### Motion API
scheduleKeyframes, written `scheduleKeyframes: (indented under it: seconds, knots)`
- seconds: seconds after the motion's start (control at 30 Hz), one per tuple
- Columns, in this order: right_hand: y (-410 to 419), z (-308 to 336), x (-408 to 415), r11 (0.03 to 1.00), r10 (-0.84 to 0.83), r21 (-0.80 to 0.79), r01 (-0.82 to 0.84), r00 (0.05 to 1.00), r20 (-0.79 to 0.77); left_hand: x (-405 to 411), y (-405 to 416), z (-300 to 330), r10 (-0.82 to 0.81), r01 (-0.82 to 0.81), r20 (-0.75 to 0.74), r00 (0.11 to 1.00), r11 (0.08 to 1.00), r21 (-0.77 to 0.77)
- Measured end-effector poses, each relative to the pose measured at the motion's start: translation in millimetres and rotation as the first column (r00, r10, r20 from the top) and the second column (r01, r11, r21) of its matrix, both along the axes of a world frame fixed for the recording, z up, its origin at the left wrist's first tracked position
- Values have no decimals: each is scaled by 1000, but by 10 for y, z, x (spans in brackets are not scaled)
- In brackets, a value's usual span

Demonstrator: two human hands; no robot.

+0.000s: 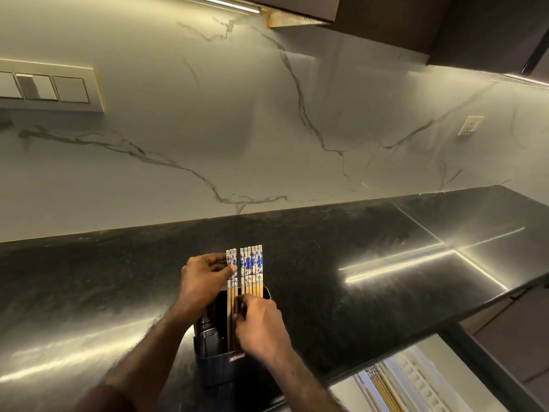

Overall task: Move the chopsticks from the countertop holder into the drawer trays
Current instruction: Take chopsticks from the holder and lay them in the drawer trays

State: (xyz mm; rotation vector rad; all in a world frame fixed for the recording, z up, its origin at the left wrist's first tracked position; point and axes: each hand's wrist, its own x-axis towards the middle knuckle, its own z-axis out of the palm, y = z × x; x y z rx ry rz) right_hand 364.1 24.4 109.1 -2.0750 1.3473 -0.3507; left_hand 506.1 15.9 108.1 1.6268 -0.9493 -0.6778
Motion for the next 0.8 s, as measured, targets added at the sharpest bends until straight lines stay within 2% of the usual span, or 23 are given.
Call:
scheduleKeyframes:
  seconds: [0.37,0.63,0.8]
  knots:
    - [3,70,1,998,33,47,-37,996,85,25,52,117,-11,6,-89,996,999,-45]
    - [11,298,-240,998,60,-20,-56,954,295,-166,166,1113,-158,95,-198,968,951,-294]
    - [12,476,-615,992,39,90,-85,902,429,-514,250,1632,-210,101,-214,954,898,-429]
